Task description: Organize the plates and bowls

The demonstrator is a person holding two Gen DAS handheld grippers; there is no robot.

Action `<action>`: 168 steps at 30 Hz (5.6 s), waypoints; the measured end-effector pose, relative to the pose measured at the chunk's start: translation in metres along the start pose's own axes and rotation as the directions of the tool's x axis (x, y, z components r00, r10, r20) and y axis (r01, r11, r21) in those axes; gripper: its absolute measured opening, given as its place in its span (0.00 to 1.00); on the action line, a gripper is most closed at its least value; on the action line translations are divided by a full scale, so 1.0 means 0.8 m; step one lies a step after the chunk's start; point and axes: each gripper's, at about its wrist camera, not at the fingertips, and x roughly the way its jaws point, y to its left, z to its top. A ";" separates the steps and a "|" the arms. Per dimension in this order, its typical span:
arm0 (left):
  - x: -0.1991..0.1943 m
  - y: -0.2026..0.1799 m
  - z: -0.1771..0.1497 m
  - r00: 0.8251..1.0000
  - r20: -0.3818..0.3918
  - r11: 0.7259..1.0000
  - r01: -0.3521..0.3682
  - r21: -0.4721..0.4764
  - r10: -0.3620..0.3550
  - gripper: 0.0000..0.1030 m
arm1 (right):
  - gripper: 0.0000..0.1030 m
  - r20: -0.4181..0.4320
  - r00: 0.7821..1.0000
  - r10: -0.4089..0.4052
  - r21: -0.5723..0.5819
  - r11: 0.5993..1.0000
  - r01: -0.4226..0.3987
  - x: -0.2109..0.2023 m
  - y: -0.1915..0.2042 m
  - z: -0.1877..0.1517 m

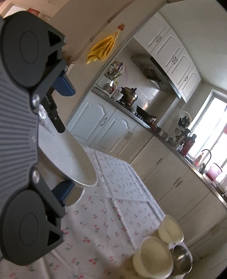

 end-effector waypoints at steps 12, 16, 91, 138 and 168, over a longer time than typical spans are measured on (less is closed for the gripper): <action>0.014 -0.001 -0.022 1.000 -0.020 0.999 -0.009 0.031 0.009 0.22 | 1.00 -0.007 0.998 -0.060 0.008 0.998 0.060 -0.011 -0.012 -0.029; 0.014 -0.001 -0.025 1.000 -0.008 0.999 -0.014 0.046 0.015 0.23 | 1.00 -0.015 0.998 -0.065 0.019 0.998 0.066 -0.010 -0.015 -0.035; 0.069 0.057 -0.001 0.996 -0.060 0.991 -0.079 -0.109 0.073 0.40 | 0.98 -0.148 0.985 -0.091 0.064 0.993 0.101 0.141 -0.032 -0.006; -0.060 -0.030 -0.060 0.992 0.063 0.990 0.105 0.089 -0.111 1.00 | 0.99 0.366 0.860 -0.356 -0.206 0.870 0.448 -0.056 0.028 -0.042; 0.126 -0.179 0.024 0.994 -0.068 0.966 0.102 0.236 -0.088 1.00 | 0.99 0.428 0.839 -0.335 0.146 0.942 0.302 -0.090 -0.144 0.105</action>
